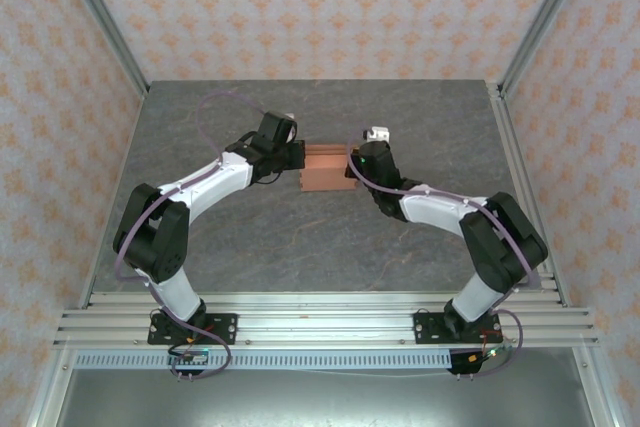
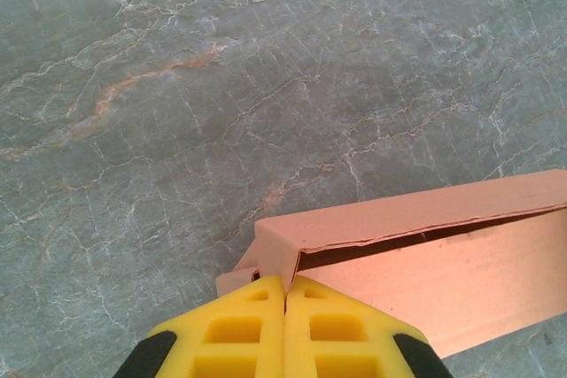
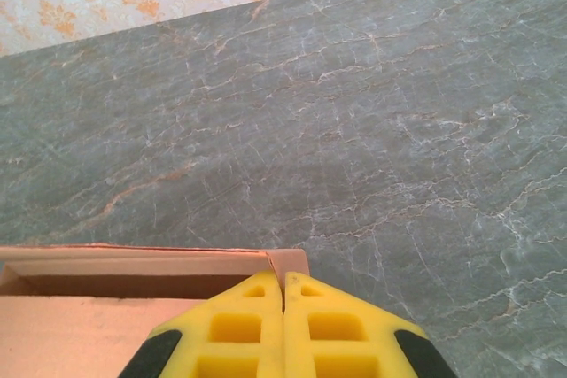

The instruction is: Fold the paper box

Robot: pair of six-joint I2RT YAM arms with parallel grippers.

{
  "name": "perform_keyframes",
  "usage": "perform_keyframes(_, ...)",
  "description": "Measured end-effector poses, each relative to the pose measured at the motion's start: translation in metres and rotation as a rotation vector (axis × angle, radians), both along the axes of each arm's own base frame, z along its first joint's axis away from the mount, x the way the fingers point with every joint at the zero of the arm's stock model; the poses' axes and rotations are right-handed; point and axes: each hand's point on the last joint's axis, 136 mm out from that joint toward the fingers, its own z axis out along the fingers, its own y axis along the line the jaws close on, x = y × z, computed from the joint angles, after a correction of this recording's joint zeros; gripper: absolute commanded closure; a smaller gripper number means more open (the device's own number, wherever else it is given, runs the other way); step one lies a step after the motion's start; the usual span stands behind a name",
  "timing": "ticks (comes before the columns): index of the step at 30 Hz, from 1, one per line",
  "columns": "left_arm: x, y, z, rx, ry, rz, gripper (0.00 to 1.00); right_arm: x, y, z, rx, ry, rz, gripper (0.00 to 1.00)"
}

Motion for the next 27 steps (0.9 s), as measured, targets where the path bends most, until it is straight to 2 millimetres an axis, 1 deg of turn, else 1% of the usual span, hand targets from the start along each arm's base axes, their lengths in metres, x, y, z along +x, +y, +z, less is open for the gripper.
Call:
perform_keyframes(3, -0.002, -0.002, -0.002, -0.003, 0.008, -0.008, 0.72, -0.004, -0.001, 0.000, -0.014, -0.019, 0.021, 1.00)
perform_keyframes(6, -0.007, -0.002, -0.005, -0.013, 0.023, -0.014, 0.65, -0.004, -0.001, 0.001, -0.028, -0.040, 0.040, 1.00)
perform_keyframes(8, -0.010, -0.002, -0.001, -0.021, 0.022, -0.017, 0.59, -0.005, 0.001, 0.002, -0.036, -0.053, 0.054, 1.00)
perform_keyframes(11, -0.015, -0.001, 0.015, -0.036, -0.002, -0.022, 0.47, -0.005, 0.003, 0.002, -0.050, -0.066, 0.073, 1.00)
perform_keyframes(13, -0.018, -0.001, 0.030, -0.057, -0.029, -0.025, 0.37, -0.004, 0.003, 0.003, -0.058, -0.073, 0.081, 1.00)
perform_keyframes(17, -0.027, 0.002, 0.062, -0.092, -0.085, -0.019, 0.23, -0.005, 0.003, 0.002, -0.069, -0.079, 0.091, 1.00)
perform_keyframes(19, -0.029, 0.008, 0.075, -0.095, -0.113, 0.010, 0.22, -0.005, 0.003, 0.002, -0.072, -0.086, 0.094, 1.00)
perform_keyframes(22, -0.024, 0.017, 0.079, -0.064, -0.124, 0.059, 0.23, -0.005, 0.004, 0.003, -0.072, -0.092, 0.098, 1.00)
perform_keyframes(23, -0.021, 0.018, 0.078, -0.051, -0.120, 0.069, 0.24, -0.005, 0.004, 0.003, -0.073, -0.093, 0.099, 1.00)
perform_keyframes(25, -0.008, 0.016, 0.070, -0.025, -0.106, 0.086, 0.26, -0.006, 0.004, 0.003, -0.075, -0.094, 0.100, 1.00)
perform_keyframes(27, 0.004, 0.008, 0.059, 0.008, -0.087, 0.089, 0.30, -0.006, 0.004, 0.003, -0.076, -0.095, 0.101, 1.00)
